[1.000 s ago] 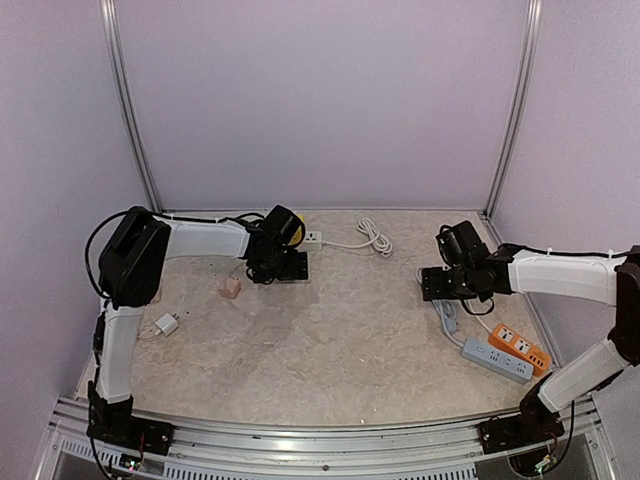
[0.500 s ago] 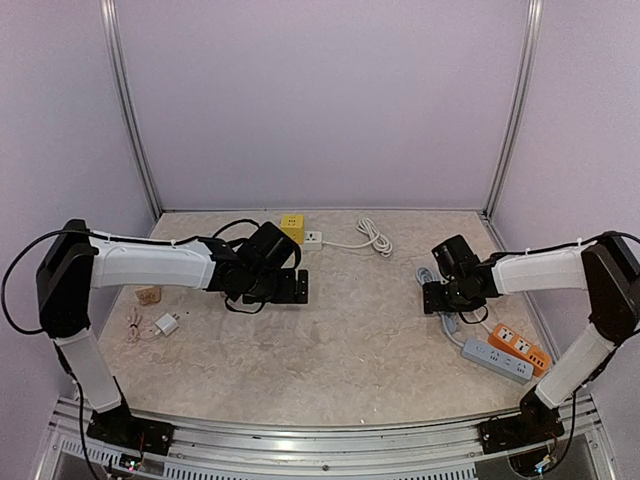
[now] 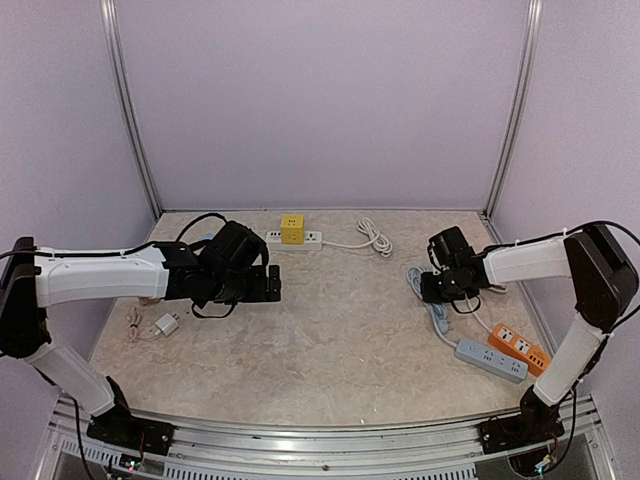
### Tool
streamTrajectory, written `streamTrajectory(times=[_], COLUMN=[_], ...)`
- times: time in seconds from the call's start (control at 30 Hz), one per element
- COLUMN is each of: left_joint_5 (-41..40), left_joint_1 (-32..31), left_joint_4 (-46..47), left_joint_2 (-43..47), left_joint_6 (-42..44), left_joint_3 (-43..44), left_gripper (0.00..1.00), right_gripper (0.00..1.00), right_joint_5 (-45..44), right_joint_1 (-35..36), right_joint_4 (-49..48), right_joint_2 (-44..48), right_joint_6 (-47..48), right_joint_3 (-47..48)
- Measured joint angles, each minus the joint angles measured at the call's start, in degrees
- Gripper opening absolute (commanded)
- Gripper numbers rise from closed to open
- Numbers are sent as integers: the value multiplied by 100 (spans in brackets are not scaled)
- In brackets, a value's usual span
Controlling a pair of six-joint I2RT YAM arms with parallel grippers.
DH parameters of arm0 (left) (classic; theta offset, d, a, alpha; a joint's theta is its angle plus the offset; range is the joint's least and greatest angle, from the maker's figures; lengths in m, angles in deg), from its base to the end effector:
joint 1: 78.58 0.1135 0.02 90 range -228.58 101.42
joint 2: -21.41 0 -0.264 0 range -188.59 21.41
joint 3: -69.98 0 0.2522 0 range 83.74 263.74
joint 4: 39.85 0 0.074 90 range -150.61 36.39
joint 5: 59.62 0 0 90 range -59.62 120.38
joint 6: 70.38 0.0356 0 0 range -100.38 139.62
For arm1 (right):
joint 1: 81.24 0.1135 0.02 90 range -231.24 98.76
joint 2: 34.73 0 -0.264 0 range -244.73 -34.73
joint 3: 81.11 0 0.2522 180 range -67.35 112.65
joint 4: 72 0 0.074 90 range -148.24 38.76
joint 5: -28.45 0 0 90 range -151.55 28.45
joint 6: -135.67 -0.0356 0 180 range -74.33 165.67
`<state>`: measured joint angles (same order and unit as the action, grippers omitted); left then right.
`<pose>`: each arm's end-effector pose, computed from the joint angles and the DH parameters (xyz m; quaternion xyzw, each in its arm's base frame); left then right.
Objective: Insert the plug
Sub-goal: Move the socket to the center of the board.
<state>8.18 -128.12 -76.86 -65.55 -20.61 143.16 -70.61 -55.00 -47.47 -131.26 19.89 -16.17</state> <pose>0.2170 -0.2336 0.2342 0.0106 0.9266 -0.1039 0.3613 0.2946 0.1390 0.1531 0.0192 0.9537 0.0595 0.2942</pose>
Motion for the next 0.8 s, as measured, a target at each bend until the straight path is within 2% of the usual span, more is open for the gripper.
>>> streamTrajectory(times=[0.1, 0.4, 0.8], left_joint_5=[-42, -140, -584], left_joint_1=[0, 0, 11], left_joint_4=[-2, -20, -223], left_joint_2=[0, -22, 4], left_joint_6=[2, 15, -210], left_joint_3=[2, 129, 125], left_gripper=[99, 99, 99], right_gripper=[3, 4, 7], right_joint_5=[114, 616, 1246], right_joint_1=[35, 914, 1862], right_joint_4=[-35, 20, 79], right_joint_2=[-15, -251, -1604], right_joint_6=[50, 439, 1198], right_joint_3=[37, 433, 2083])
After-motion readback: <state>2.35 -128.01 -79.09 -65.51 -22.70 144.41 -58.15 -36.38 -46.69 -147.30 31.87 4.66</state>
